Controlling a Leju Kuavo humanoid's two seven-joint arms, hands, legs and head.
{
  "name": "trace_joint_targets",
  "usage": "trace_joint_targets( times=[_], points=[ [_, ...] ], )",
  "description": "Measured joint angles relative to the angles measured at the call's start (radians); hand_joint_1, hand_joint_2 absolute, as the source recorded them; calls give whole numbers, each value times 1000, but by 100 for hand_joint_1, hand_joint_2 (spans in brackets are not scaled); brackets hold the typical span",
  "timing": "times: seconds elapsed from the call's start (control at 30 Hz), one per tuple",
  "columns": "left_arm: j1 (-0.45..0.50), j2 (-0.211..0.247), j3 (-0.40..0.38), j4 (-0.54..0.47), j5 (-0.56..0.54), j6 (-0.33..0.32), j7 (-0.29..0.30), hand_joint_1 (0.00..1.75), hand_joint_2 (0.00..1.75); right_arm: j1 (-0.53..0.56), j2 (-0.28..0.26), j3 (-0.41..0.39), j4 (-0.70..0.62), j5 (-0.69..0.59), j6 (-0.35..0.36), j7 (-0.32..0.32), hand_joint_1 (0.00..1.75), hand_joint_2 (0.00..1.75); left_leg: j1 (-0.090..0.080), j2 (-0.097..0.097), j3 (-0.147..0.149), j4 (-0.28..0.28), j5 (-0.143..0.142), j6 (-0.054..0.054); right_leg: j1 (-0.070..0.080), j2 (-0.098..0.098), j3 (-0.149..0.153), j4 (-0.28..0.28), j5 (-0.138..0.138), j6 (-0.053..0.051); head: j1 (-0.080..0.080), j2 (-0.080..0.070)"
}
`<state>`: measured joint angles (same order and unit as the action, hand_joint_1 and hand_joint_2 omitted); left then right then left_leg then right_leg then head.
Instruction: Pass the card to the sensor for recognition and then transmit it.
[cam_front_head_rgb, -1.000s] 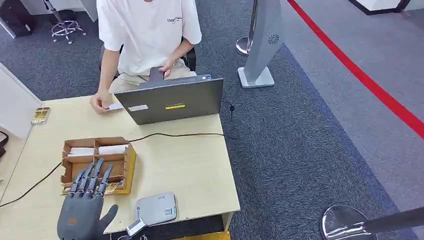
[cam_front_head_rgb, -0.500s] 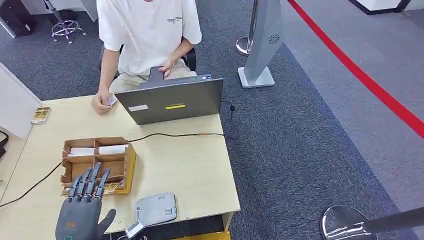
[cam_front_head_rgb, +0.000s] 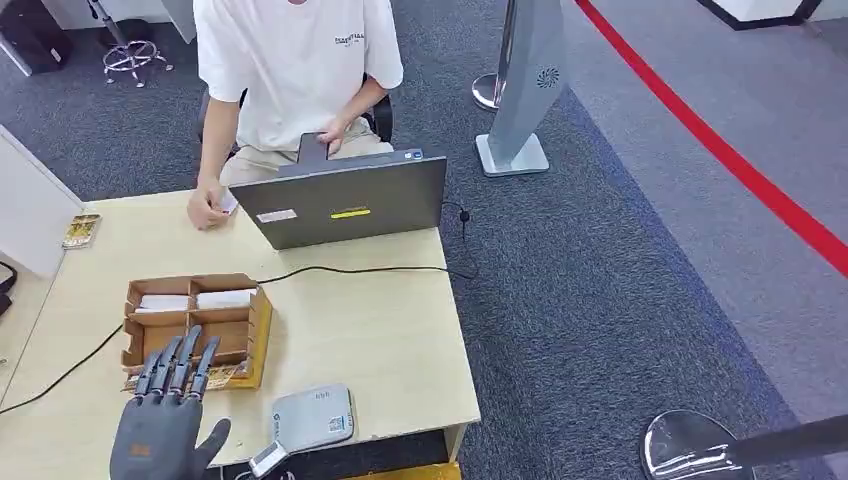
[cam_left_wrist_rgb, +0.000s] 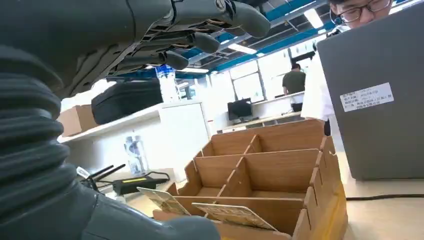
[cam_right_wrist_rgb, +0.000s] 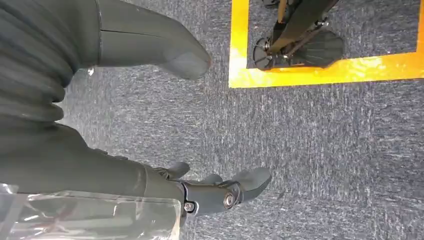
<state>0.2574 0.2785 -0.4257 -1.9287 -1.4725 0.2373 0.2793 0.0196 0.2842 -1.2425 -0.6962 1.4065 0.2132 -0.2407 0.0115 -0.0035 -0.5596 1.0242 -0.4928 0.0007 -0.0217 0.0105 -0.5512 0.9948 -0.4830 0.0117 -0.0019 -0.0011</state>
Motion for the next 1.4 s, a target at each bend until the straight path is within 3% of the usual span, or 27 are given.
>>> trace_joint_targets(
  times=[0.47, 0.9, 1.2, 1.4],
  points=[
    [20, 0, 43, 24, -18, -37, 55, 0, 175, 5, 39, -19, -75, 38, 51, 2, 0, 175, 0, 0, 0, 0, 0, 0, 0, 0, 0, 0, 0, 0, 0, 0],
    [29, -20, 90, 76, -65, -35, 43, 0, 175, 5, 53, -27, -103, 73, 50, 0, 0, 175, 0, 0, 0, 0, 0, 0, 0, 0, 0, 0, 0, 0, 0, 0],
    [-27, -61, 90, 123, -90, -6, 27, 0, 175, 4, 53, -27, -100, 101, 41, -12, 0, 175, 0, 0, 0, 0, 0, 0, 0, -1, 0, 0, 0, 0, 0, 0],
    [-75, -76, 90, 167, -90, 5, 47, 0, 175, 3, 53, -27, -90, 108, 27, -12, 0, 175, 0, 0, 0, 0, 0, 0, 0, -1, 0, 0, 0, 0, 0, 0]
  ],
)
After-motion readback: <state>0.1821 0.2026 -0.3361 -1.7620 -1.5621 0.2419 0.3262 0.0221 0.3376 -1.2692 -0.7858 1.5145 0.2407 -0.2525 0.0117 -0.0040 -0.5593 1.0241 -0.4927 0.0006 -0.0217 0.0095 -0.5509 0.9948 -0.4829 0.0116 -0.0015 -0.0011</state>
